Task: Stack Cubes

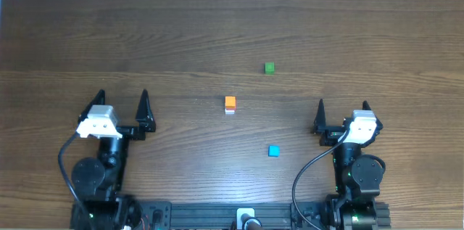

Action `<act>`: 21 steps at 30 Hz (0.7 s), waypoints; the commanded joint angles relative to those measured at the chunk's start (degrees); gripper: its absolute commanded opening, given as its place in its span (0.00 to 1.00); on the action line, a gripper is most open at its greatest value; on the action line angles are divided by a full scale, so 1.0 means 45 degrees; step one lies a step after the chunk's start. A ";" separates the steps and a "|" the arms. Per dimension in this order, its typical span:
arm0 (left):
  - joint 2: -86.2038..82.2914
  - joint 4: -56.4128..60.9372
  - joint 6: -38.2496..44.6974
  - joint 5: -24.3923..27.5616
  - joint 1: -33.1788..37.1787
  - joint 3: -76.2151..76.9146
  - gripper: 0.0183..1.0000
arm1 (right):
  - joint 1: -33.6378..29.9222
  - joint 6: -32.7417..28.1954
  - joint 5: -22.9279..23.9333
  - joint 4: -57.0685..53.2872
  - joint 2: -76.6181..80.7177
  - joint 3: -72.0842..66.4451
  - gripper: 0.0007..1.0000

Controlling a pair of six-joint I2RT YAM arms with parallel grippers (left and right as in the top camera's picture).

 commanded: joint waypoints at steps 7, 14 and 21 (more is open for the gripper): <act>-0.1860 0.0296 0.0296 0.0112 0.0155 -0.1433 1.00 | -0.0083 -0.0015 0.0165 -0.0019 -0.0073 -0.0068 0.99; -0.1860 -0.1248 0.0291 0.0112 0.0520 -0.1433 1.00 | -0.0083 -0.0015 0.0165 -0.0019 -0.0073 -0.0068 0.99; -0.1860 -0.1744 0.0282 0.0117 0.0471 -0.1433 1.00 | -0.0083 -0.0015 0.0165 -0.0019 -0.0078 -0.0068 0.99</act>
